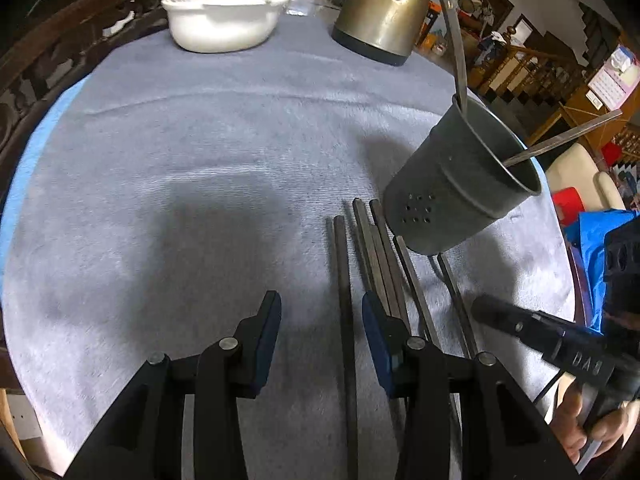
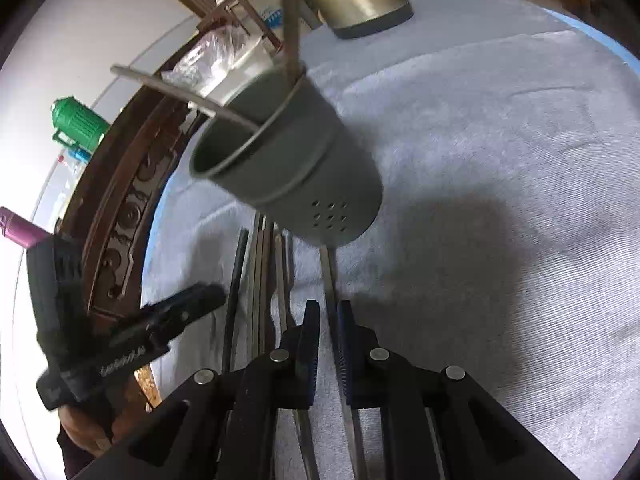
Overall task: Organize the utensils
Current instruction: 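Lower the left tool onto a chopstick while the right tool grasps another, then raise both held chopsticks above the holder cup and open both tools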
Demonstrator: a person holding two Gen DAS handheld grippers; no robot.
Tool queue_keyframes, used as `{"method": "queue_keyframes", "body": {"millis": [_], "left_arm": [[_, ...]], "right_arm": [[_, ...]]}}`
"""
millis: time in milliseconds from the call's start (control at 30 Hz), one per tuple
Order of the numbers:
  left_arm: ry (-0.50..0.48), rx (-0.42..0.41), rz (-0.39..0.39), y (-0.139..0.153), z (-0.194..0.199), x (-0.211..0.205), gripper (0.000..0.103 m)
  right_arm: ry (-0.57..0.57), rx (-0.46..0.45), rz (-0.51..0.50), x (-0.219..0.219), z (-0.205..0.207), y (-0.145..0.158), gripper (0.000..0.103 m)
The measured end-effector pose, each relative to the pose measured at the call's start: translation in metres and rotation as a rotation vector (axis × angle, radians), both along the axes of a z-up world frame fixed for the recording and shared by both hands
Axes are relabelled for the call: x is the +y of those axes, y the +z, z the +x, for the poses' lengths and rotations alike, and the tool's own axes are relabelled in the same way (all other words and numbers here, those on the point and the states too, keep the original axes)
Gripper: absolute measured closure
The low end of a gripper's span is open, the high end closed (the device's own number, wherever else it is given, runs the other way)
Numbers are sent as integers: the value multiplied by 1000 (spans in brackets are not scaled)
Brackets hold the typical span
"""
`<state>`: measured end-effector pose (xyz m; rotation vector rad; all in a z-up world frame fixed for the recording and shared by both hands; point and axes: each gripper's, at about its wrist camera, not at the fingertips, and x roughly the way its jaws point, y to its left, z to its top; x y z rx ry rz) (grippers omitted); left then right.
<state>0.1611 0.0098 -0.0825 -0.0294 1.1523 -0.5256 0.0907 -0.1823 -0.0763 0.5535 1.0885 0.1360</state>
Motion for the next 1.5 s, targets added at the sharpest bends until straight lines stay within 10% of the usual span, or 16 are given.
{"method": "queue_keyframes", "body": {"millis": [400,600,1100,1500], "left_arm": [[-50,39,-2,-11,25,-27,61],[-68,48,-12,-12,22,-25,93],[-70,104,-12,-10,22,-8,84],[-42,94,-48,-10,30,-3,95]], "right_arm": [[108,14,-161,33,25,1,90],[124,32,-165,35,24,0,96],[98,193,-117,12,20,-7,93],[145,83,-190,26,27,2,97]]}}
